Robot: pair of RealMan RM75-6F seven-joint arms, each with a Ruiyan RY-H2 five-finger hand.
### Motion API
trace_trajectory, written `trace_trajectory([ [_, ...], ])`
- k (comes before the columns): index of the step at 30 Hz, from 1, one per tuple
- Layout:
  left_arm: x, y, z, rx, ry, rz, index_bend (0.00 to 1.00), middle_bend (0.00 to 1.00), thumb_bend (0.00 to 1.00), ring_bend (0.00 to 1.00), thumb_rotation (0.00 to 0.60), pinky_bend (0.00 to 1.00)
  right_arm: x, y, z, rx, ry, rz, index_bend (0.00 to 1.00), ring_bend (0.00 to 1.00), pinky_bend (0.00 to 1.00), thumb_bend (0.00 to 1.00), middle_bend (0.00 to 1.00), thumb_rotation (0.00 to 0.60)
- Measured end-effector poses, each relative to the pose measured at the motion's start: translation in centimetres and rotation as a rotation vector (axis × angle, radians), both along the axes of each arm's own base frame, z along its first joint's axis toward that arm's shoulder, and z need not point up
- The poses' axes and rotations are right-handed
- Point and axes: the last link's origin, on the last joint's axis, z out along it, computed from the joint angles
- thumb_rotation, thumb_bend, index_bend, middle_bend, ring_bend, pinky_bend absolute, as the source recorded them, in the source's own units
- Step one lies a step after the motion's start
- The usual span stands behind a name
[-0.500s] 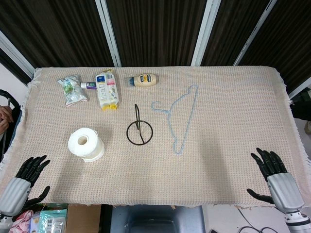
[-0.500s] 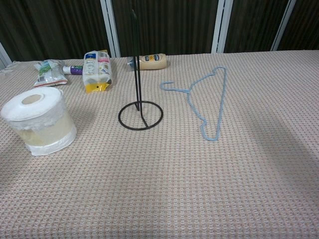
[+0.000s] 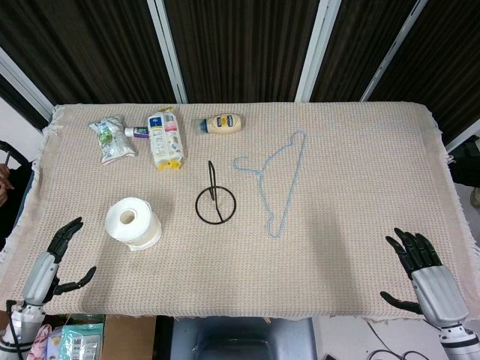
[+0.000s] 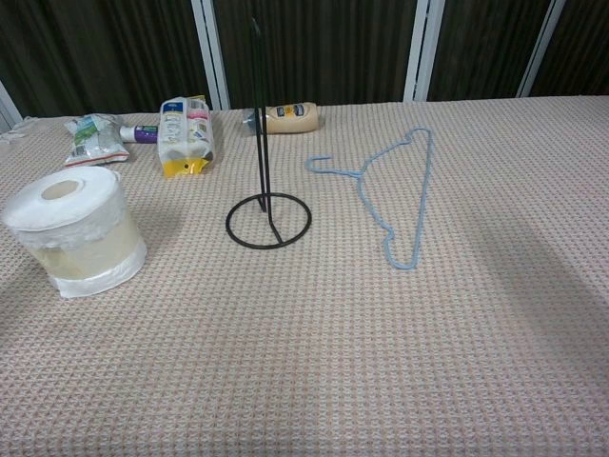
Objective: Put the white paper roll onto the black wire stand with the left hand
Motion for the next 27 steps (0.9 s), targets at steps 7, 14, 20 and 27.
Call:
trace_trajectory([
  [7, 0.1, 3.2, -4.1, -0.075, -0.061, 0.059, 0.0, 0.0, 0.31, 0.0, 0.6, 0.0, -0.2, -0.2, 0.2, -0.009, -0.001, -0.014, 0.0, 0.0, 0.0, 0.2, 0.0, 0.6],
  [14, 0.7, 5.3, -7.4, -0.109, -0.089, 0.105, 0.0, 0.0, 0.31, 0.0, 0.6, 0.0, -0.2, -0.2, 0.5, -0.015, -0.008, -0.013, 0.0, 0.0, 0.0, 0.2, 0.0, 0.6],
  [20, 0.9, 6.6, -8.8, -0.07, -0.088, 0.141, 0.0, 0.0, 0.31, 0.0, 0.6, 0.0, -0.3, -0.2, 0.7, -0.024, -0.011, -0.017, 0.0, 0.0, 0.0, 0.2, 0.0, 0.6],
  [27, 0.6, 7.6, -9.6, -0.061, -0.06, 0.189, 0.0, 0.0, 0.32, 0.0, 0.6, 0.0, -0.3, -0.1, 0.9, -0.031, -0.014, -0.018, 0.0, 0.0, 0.0, 0.2, 0.0, 0.6],
])
